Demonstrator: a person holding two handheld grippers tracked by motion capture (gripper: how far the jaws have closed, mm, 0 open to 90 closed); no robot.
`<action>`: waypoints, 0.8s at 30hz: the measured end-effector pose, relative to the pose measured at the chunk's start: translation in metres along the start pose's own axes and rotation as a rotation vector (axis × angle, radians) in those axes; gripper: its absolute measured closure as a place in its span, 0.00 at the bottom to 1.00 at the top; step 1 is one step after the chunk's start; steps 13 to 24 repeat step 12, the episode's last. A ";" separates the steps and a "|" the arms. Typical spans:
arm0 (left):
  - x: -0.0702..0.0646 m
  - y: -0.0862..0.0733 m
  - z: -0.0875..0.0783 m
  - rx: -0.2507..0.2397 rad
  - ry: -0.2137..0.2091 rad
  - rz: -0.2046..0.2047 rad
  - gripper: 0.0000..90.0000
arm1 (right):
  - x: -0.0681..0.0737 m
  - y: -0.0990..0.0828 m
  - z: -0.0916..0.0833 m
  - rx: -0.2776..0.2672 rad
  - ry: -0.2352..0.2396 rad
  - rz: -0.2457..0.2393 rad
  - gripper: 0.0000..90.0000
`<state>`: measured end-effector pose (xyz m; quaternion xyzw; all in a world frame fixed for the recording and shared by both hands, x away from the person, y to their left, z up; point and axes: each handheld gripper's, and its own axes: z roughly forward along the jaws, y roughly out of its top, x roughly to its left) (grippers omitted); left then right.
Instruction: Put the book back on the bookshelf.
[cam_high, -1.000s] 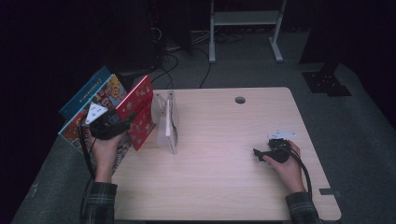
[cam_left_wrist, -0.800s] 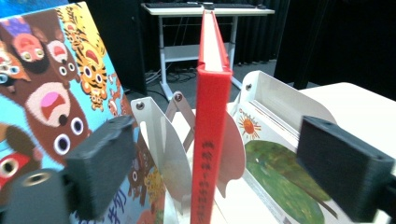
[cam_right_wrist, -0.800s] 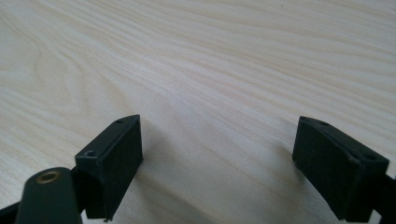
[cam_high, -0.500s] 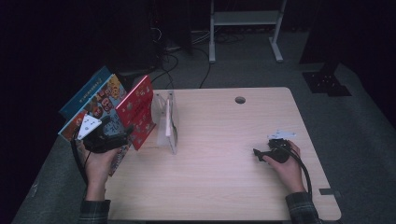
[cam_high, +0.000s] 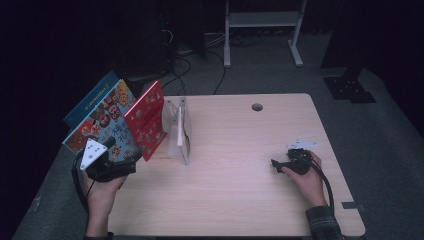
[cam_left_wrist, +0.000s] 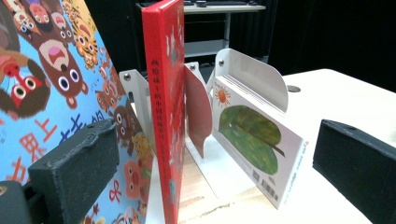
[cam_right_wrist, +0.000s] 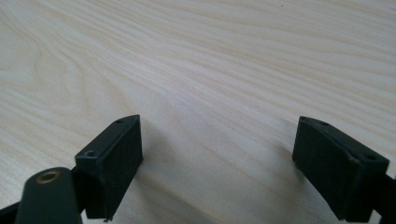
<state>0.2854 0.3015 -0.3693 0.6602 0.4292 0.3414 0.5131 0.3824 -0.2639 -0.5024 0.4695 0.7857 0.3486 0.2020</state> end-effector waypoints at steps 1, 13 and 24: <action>-0.001 -0.003 -0.002 0.003 -0.001 -0.004 0.00 | 0.000 0.000 0.000 0.000 0.000 0.001 0.16; -0.009 -0.014 -0.007 0.038 -0.025 0.003 0.00 | 0.000 0.000 0.000 0.000 0.000 0.002 0.16; -0.009 -0.014 -0.007 0.038 -0.025 0.003 0.00 | 0.000 0.000 0.000 0.000 0.000 0.002 0.16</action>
